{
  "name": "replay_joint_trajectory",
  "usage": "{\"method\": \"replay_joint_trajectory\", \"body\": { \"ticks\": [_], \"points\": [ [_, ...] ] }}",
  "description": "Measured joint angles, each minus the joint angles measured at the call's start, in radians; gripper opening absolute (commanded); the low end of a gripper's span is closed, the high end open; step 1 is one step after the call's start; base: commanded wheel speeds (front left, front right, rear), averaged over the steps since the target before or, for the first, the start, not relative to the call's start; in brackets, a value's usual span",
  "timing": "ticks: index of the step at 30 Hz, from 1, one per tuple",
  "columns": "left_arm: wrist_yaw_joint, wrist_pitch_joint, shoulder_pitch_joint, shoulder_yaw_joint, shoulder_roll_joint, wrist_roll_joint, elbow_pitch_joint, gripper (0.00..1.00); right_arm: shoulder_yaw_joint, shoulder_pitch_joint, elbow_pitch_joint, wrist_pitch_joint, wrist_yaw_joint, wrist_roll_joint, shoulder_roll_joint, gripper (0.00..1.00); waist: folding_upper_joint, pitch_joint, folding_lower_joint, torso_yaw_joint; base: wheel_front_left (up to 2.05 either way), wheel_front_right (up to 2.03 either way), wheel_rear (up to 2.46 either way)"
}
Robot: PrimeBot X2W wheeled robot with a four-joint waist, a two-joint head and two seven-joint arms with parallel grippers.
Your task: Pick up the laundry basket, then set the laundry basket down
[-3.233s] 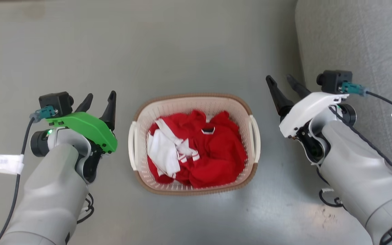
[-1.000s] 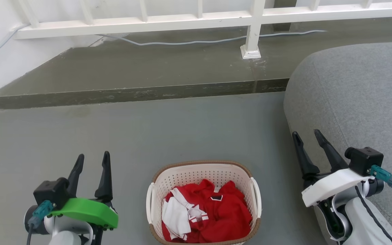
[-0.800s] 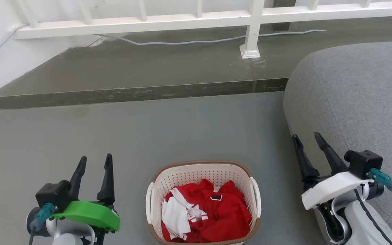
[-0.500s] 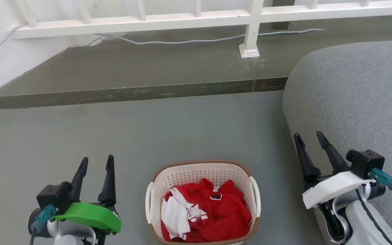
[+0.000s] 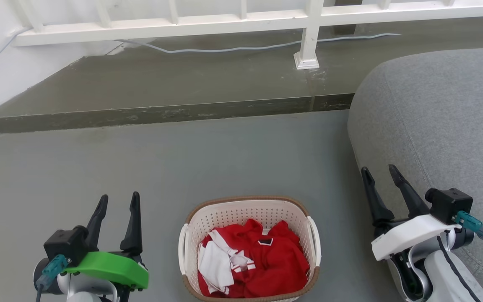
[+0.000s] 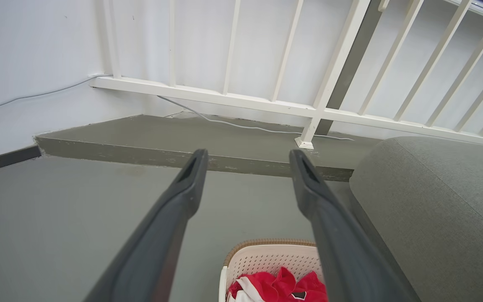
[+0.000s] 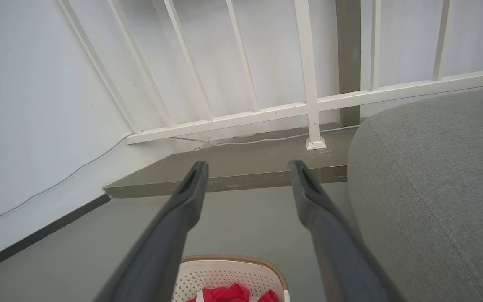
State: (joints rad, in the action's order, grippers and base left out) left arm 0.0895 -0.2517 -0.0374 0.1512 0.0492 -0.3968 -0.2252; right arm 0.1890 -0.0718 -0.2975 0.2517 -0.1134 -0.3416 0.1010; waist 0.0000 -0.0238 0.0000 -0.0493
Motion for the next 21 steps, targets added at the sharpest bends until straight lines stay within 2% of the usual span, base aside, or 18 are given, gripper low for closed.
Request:
{"method": "replay_joint_trajectory", "body": {
  "ticks": [6,7,12,21],
  "points": [
    [0.009,0.000,0.002,-0.001,-0.002,0.000,0.001,1.00,-0.006,0.000,0.000,0.000,0.000,0.008,-0.003,1.00,0.0000,-0.003,0.0000,-0.002,0.00,0.00,0.00],
    [0.008,0.000,0.002,0.000,-0.002,0.000,0.000,0.00,-0.006,0.000,-0.002,0.000,0.000,0.008,-0.005,0.00,0.0000,-0.003,0.0000,-0.003,0.00,0.00,0.00],
    [0.008,0.004,0.019,0.007,-0.009,-0.006,-0.037,0.00,-0.003,0.033,-0.037,-0.002,0.000,0.004,-0.016,0.00,0.0000,-0.003,0.0000,-0.003,0.00,0.00,0.00],
    [0.008,0.027,0.021,-0.012,-0.010,-0.091,-0.042,0.00,-0.024,0.036,-0.035,-0.021,0.000,-0.081,-0.019,0.00,0.0000,-0.001,0.0000,0.002,0.00,0.00,0.00]
  ]
}}
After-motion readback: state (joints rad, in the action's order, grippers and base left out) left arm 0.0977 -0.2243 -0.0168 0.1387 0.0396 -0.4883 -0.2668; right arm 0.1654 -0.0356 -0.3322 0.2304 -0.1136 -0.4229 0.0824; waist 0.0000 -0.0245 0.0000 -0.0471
